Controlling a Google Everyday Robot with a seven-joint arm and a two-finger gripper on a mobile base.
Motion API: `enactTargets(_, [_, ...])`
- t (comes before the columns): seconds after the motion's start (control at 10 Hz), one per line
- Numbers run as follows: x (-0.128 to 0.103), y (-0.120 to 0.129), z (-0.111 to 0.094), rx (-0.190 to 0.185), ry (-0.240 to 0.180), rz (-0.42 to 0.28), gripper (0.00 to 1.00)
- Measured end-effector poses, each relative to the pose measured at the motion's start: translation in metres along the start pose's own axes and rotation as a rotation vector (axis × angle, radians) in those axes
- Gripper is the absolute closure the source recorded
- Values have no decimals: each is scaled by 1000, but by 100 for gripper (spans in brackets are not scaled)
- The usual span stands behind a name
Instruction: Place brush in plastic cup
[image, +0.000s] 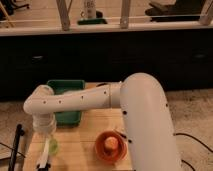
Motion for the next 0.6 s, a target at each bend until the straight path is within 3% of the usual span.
enactTargets(0.6, [-1,-1,-1,6,-4,-15,20])
